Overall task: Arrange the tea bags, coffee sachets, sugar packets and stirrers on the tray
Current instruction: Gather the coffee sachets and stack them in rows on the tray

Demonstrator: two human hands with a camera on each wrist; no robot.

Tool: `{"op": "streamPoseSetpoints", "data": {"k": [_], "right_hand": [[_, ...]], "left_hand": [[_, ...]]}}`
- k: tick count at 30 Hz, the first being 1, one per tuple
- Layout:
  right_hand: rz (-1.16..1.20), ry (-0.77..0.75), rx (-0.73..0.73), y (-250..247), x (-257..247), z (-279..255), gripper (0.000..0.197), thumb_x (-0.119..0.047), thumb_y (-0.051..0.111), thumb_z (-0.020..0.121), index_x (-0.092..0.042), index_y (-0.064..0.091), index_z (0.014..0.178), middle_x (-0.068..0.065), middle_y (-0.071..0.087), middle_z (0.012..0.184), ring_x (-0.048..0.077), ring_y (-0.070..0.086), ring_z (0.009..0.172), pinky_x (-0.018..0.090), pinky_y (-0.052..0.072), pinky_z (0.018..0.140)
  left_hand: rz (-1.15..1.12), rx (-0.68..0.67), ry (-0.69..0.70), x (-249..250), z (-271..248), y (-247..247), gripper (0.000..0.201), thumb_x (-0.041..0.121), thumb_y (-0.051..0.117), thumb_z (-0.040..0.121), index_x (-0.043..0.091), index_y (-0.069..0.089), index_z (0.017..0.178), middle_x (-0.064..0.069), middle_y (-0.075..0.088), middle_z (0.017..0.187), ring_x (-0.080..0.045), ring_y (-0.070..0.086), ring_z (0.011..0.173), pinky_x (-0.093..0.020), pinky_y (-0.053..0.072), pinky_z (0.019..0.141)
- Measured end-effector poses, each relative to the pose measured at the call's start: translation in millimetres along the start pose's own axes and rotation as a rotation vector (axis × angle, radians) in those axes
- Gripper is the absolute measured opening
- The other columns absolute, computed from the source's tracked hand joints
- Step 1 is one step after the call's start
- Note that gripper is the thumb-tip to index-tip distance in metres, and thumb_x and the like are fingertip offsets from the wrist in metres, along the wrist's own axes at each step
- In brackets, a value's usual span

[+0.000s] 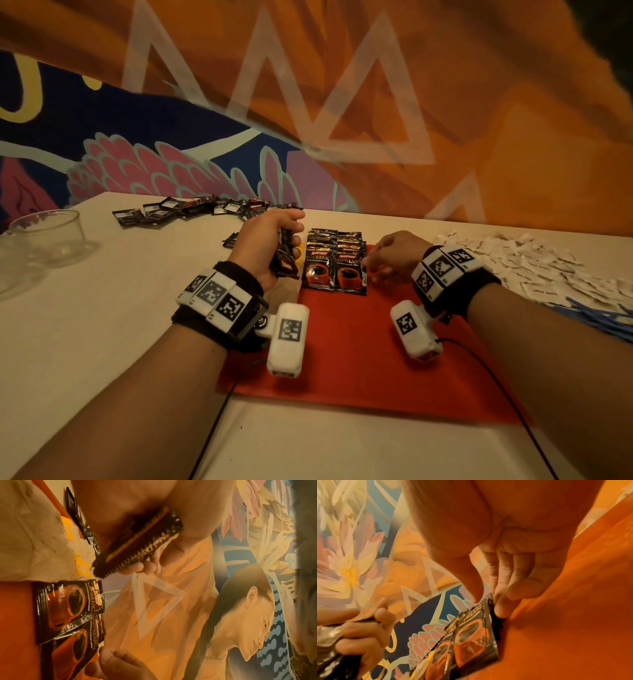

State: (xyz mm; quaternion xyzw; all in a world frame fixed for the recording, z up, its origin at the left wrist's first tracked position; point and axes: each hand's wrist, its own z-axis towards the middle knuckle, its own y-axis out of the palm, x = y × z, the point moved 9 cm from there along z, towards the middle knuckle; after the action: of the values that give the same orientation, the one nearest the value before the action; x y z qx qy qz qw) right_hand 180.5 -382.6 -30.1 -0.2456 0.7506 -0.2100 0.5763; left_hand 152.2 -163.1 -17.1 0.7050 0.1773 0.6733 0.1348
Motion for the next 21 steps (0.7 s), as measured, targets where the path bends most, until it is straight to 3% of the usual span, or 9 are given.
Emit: {"op": "streamPoseSetpoints", "data": {"k": [5, 9, 12, 14, 17, 19, 21], "right_hand": [[-0.135, -0.198, 0.123, -12, -22, -7, 0.018, -0.026, 0.078, 0.083, -0.021, 0.067, 0.096, 0.005, 0.073, 0.089, 0.014, 0.069, 0.069, 0.024, 0.050, 0.053], [0.029, -0.412, 0.081, 3, -47, -25, 0.015, -0.036, 0.078, 0.082, -0.023, 0.069, 0.083, 0.002, 0.072, 0.079, 0.017, 0.070, 0.075, 0.034, 0.055, 0.064], [0.152, -0.503, 0.007, 14, -60, -38, 0.019, -0.031, 0.082, 0.078, -0.017, 0.071, 0.085, 0.000, 0.071, 0.075, 0.010, 0.067, 0.068, 0.027, 0.049, 0.060], [0.194, -0.505, -0.043, 21, -63, -43, 0.019, -0.021, 0.084, 0.076, -0.016, 0.069, 0.087, 0.001, 0.072, 0.072, 0.011, 0.068, 0.066, 0.026, 0.050, 0.058], [0.191, -0.542, -0.029, 24, -65, -46, 0.019, -0.018, 0.084, 0.076, -0.019, 0.071, 0.090, 0.005, 0.076, 0.081, 0.022, 0.073, 0.077, 0.041, 0.060, 0.073], [0.200, -0.588, 0.034, 18, -66, -47, 0.017, -0.019, 0.084, 0.076, -0.024, 0.073, 0.087, 0.002, 0.076, 0.083, 0.021, 0.073, 0.081, 0.047, 0.060, 0.078], [0.218, -0.641, 0.104, 9, -68, -49, 0.014, -0.017, 0.083, 0.077, -0.025, 0.075, 0.085, -0.003, 0.076, 0.084, 0.014, 0.073, 0.083, 0.042, 0.059, 0.082]], "left_hand": [[-0.138, -0.100, -0.037, -1, -5, 15, 0.042, -0.012, 0.036, 0.091, 0.004, 0.055, 0.125, -0.019, 0.066, 0.096, -0.023, 0.067, 0.073, -0.032, 0.057, 0.063], [0.023, -0.124, 0.002, -3, -8, 19, 0.020, 0.002, 0.055, 0.098, 0.000, 0.062, 0.117, -0.021, 0.073, 0.109, -0.032, 0.074, 0.091, -0.046, 0.061, 0.077], [0.134, -0.061, 0.064, 0, -9, 13, 0.021, 0.008, 0.068, 0.092, 0.002, 0.068, 0.112, -0.020, 0.074, 0.104, -0.037, 0.073, 0.092, -0.053, 0.059, 0.080], [0.168, -0.045, 0.115, 4, -11, 14, 0.018, 0.011, 0.072, 0.089, 0.007, 0.071, 0.106, -0.016, 0.076, 0.098, -0.035, 0.074, 0.089, -0.051, 0.060, 0.080], [0.285, 0.014, 0.219, 11, -14, 14, 0.013, 0.019, 0.074, 0.088, 0.011, 0.073, 0.097, -0.008, 0.077, 0.088, -0.029, 0.074, 0.081, -0.042, 0.060, 0.073], [0.395, 0.058, 0.296, 17, -15, 13, 0.022, 0.031, 0.074, 0.088, 0.010, 0.071, 0.094, -0.003, 0.070, 0.075, -0.020, 0.064, 0.064, -0.034, 0.053, 0.063], [0.387, 0.078, 0.283, 16, -14, 13, 0.035, 0.048, 0.070, 0.086, 0.014, 0.067, 0.093, 0.002, 0.058, 0.066, -0.012, 0.049, 0.056, -0.027, 0.042, 0.055]]}}
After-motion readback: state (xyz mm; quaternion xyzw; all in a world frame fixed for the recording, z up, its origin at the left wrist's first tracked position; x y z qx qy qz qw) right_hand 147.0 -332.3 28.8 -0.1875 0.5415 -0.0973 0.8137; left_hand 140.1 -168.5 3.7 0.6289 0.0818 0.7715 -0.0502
